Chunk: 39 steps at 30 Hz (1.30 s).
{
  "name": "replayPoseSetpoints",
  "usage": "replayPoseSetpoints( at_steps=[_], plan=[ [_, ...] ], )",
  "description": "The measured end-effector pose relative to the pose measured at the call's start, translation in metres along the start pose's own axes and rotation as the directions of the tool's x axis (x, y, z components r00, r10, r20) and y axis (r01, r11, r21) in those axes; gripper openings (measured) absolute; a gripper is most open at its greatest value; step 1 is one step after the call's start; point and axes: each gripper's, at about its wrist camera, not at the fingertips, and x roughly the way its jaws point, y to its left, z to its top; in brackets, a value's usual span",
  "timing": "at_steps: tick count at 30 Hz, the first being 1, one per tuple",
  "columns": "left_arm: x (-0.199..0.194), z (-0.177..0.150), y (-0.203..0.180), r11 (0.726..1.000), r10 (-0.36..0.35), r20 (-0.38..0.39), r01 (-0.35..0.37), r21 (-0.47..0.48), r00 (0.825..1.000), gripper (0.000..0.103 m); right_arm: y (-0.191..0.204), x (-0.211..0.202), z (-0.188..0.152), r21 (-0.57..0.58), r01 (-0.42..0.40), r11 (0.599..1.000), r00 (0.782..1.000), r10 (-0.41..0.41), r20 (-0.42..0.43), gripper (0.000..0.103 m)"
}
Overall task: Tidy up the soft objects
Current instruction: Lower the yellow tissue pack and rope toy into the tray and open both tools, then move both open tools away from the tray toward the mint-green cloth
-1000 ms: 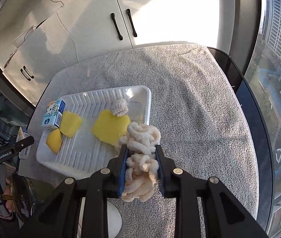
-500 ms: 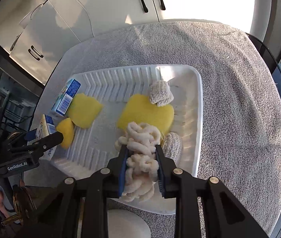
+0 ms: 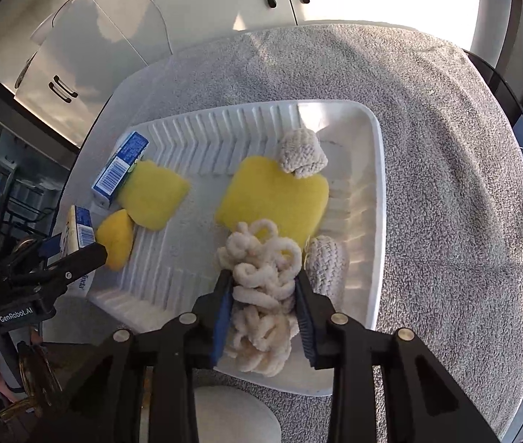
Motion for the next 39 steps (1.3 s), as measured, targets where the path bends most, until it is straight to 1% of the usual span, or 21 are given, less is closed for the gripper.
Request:
replayPoseSetpoints(
  at_steps=[4, 7, 8, 9, 10, 11, 13, 14, 15, 16, 18, 20, 24, 29, 37, 39],
  plan=[
    [0.000, 0.001, 0.000, 1.000, 0.000, 0.002, 0.000, 0.009, 1.000, 0.090, 0.001, 0.000, 0.000, 0.004, -0.016, 1.000, 1.000, 0.016, -0.009, 0.046],
    [0.001, 0.004, 0.000, 1.000, -0.003, 0.007, 0.002, 0.004, 1.000, 0.091, 0.003, 0.000, -0.001, -0.008, -0.025, 1.000, 1.000, 0.025, -0.016, 0.051],
    [0.003, 0.004, 0.000, 1.000, -0.009, 0.000, 0.009, 0.003, 1.000, 0.093, 0.004, -0.002, -0.001, -0.015, -0.022, 1.000, 1.000, 0.022, -0.013, 0.051],
    [0.004, 0.005, 0.000, 1.000, -0.021, -0.011, 0.021, 0.006, 1.000, 0.102, 0.005, -0.003, -0.002, -0.020, -0.019, 1.000, 1.000, 0.018, -0.009, 0.053],
    [0.006, 0.006, -0.002, 1.000, -0.012, -0.020, 0.012, 0.013, 1.000, 0.103, 0.007, -0.004, -0.002, -0.030, -0.014, 0.999, 1.000, 0.013, -0.004, 0.054],
    [0.006, 0.006, -0.005, 0.999, 0.016, -0.014, -0.016, 0.030, 1.000, 0.103, 0.008, -0.006, -0.002, -0.038, -0.007, 0.999, 1.000, 0.007, 0.002, 0.055],
    [-0.001, 0.006, -0.015, 0.994, 0.079, 0.046, -0.083, 0.078, 0.996, 0.103, 0.010, -0.008, -0.003, -0.051, 0.009, 0.999, 1.000, -0.008, 0.011, 0.056],
    [-0.006, 0.006, -0.018, 0.989, 0.114, 0.077, -0.120, 0.086, 0.990, 0.103, 0.011, -0.009, -0.003, -0.053, 0.017, 0.998, 1.000, -0.016, 0.015, 0.056],
    [-0.010, 0.006, -0.022, 0.985, 0.134, 0.104, -0.144, 0.092, 0.985, 0.103, 0.010, -0.011, -0.003, -0.055, 0.025, 0.998, 0.999, -0.024, 0.021, 0.056],
    [-0.015, 0.007, -0.024, 0.984, 0.138, 0.126, -0.151, 0.096, 0.982, 0.103, 0.010, -0.013, -0.004, -0.056, 0.030, 0.998, 0.999, -0.029, 0.026, 0.056],
    [-0.023, 0.009, -0.027, 0.985, 0.127, 0.153, -0.142, 0.097, 0.980, 0.103, 0.007, -0.016, -0.004, -0.048, 0.022, 0.999, 0.999, -0.021, 0.037, 0.056],
    [-0.031, 0.012, -0.028, 0.985, 0.131, 0.171, -0.147, 0.086, 0.976, 0.103, 0.004, -0.021, -0.005, -0.036, 0.014, 0.999, 0.999, -0.012, 0.047, 0.056],
    [-0.046, 0.016, -0.024, 0.978, 0.192, 0.213, -0.205, 0.044, 0.958, 0.103, -0.006, -0.034, -0.007, -0.005, 0.017, 1.000, 0.997, -0.017, 0.078, 0.057],
    [-0.063, 0.013, -0.006, 0.968, 0.249, 0.242, -0.249, -0.028, 0.938, 0.103, -0.025, -0.052, -0.012, 0.056, 0.015, 0.998, 0.992, -0.022, 0.121, 0.057],
    [-0.081, -0.013, 0.025, 0.945, 0.325, 0.247, -0.311, -0.098, 0.913, 0.103, -0.055, -0.075, -0.034, 0.122, 0.062, 0.991, 0.984, -0.082, 0.159, 0.058],
    [-0.083, -0.021, 0.033, 0.943, 0.330, 0.243, -0.310, -0.117, 0.912, 0.103, -0.062, -0.078, -0.042, 0.134, 0.067, 0.989, 0.983, -0.088, 0.160, 0.058]
  ],
)
